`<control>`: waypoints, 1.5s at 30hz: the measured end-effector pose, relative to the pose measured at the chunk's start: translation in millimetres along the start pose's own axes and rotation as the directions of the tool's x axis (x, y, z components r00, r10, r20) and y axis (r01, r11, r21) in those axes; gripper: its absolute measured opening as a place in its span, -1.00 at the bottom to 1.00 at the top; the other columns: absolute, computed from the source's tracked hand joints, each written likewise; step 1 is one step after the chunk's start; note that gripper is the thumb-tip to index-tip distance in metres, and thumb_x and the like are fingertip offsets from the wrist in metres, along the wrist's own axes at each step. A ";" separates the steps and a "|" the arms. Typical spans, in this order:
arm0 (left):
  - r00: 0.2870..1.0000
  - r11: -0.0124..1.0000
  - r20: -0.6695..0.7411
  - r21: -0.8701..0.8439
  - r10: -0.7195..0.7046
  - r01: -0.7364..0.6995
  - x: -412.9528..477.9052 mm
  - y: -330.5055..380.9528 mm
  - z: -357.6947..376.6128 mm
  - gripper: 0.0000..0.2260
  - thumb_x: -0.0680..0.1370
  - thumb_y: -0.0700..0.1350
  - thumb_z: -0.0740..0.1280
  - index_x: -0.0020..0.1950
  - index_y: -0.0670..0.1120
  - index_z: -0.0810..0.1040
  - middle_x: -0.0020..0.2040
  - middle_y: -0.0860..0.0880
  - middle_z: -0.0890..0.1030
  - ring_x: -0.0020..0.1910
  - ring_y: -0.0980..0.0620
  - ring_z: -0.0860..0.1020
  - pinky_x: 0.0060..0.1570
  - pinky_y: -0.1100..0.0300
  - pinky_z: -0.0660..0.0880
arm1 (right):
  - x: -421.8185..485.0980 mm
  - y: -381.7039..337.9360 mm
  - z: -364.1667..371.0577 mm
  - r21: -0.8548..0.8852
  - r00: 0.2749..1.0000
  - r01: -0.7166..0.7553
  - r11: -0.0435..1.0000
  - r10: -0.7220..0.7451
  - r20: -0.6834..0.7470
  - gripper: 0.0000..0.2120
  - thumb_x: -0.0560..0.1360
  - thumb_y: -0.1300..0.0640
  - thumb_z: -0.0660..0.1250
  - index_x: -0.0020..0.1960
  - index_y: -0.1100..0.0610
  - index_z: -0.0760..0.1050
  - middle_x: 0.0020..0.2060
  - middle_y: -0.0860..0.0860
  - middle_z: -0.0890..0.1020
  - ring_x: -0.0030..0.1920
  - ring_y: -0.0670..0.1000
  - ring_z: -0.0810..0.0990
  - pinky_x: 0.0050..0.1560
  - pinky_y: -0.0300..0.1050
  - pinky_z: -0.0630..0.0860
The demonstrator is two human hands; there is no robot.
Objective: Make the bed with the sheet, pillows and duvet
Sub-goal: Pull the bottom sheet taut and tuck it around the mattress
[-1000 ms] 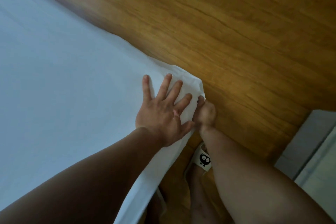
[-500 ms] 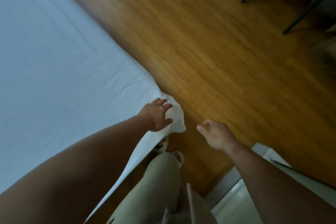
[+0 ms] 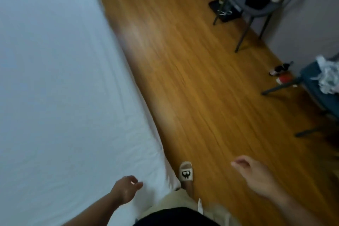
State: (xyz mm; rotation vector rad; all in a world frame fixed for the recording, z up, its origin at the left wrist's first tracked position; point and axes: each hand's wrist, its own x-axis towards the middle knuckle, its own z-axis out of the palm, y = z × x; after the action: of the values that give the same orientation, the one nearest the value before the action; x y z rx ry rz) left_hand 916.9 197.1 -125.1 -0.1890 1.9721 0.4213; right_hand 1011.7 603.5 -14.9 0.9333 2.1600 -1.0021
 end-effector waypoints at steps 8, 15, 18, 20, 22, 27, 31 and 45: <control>0.965 0.934 -0.258 -0.335 0.039 -0.127 13.2 147.5 -141.0 -0.77 0.58 0.15 0.31 0.12 0.06 0.58 0.00 0.05 0.66 -0.08 0.09 0.66 -0.11 0.19 0.54 | 135.6 -74.9 -115.1 -0.028 0.992 -0.125 0.992 0.126 0.017 -0.78 0.51 0.05 0.45 0.03 0.19 0.59 0.00 0.10 0.65 0.02 0.07 0.57 0.21 0.03 0.44; 0.943 0.695 -0.256 -0.718 -0.213 -0.038 51.4 229.4 -191.9 -0.82 0.58 0.05 0.37 0.03 -0.04 0.63 -0.07 -0.08 0.69 -0.13 -0.04 0.68 -0.20 0.13 0.54 | 285.4 -207.4 -210.4 -0.235 0.988 0.126 0.964 -0.102 0.112 -0.77 0.59 0.00 0.35 0.08 0.16 0.58 0.00 0.06 0.64 -0.02 0.02 0.54 -0.03 -0.12 0.40; 0.926 0.624 -0.237 -0.781 -0.294 -0.002 67.9 271.4 -204.3 -0.82 0.58 0.03 0.38 -0.05 -0.06 0.65 -0.13 -0.11 0.70 -0.18 -0.07 0.69 -0.21 0.12 0.53 | 338.3 -293.6 -243.7 -0.262 0.951 0.284 0.922 -0.238 0.196 -0.75 0.59 -0.06 0.33 0.12 0.09 0.58 -0.01 -0.05 0.62 0.00 -0.06 0.55 -0.06 -0.18 0.41; 0.908 0.630 -0.266 -0.776 -0.325 -0.002 87.9 296.9 -225.4 -0.81 0.58 0.05 0.37 -0.08 -0.05 0.66 -0.19 -0.08 0.70 -0.18 -0.07 0.68 -0.16 0.07 0.55 | 376.1 -358.5 -262.3 -0.261 0.913 0.389 0.883 -0.331 0.240 -0.77 0.59 -0.08 0.33 0.11 0.05 0.57 0.00 -0.07 0.62 0.05 -0.06 0.57 0.00 -0.16 0.46; 0.893 0.611 -0.275 -0.791 -0.356 0.000 107.7 317.1 -248.9 -0.79 0.59 0.04 0.36 -0.08 -0.07 0.65 -0.22 -0.08 0.70 -0.15 -0.12 0.66 -0.07 -0.02 0.57 | 408.2 -421.2 -276.4 -0.266 0.880 0.456 0.849 -0.386 0.276 -0.78 0.59 -0.09 0.32 0.12 0.02 0.56 0.00 -0.09 0.62 0.06 -0.06 0.58 0.01 -0.17 0.45; 0.877 0.494 -0.210 -0.869 -0.431 0.035 179.5 351.8 -338.0 -0.76 0.60 0.06 0.34 -0.01 -0.10 0.65 -0.16 -0.09 0.69 -0.13 -0.11 0.66 -0.06 -0.03 0.58 | 503.0 -551.0 -297.2 -0.233 0.847 0.522 0.820 -0.468 0.252 -0.82 0.55 -0.13 0.34 0.07 -0.05 0.57 -0.07 -0.13 0.65 -0.03 -0.11 0.62 -0.06 -0.17 0.50; 0.900 0.531 -0.197 -0.846 -0.388 0.044 251.5 372.5 -469.3 -0.74 0.62 0.08 0.30 -0.01 -0.09 0.63 -0.12 -0.10 0.68 -0.12 -0.08 0.65 -0.02 -0.03 0.62 | 579.8 -628.5 -313.3 -0.239 0.888 0.444 0.863 -0.388 0.249 -0.82 0.57 -0.09 0.34 0.06 -0.01 0.57 -0.08 -0.08 0.66 -0.06 -0.09 0.62 -0.11 -0.18 0.48; 0.863 0.733 -0.475 -0.647 -0.173 -0.209 413.9 512.3 -965.0 -0.77 0.62 0.13 0.28 0.01 0.01 0.61 -0.08 0.00 0.66 -0.08 0.01 0.65 0.07 0.01 0.61 | 828.7 -955.3 -347.3 -0.179 0.915 0.393 0.902 -0.365 0.172 -0.90 0.52 0.00 0.42 -0.11 0.02 0.60 -0.22 -0.05 0.71 -0.22 -0.04 0.70 -0.04 0.05 0.61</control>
State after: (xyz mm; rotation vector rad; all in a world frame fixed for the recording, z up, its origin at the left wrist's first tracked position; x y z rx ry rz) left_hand -239.6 332.2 -28.8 -0.8324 2.2404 1.2239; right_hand -294.3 720.6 -38.6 0.3370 2.3250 -0.9542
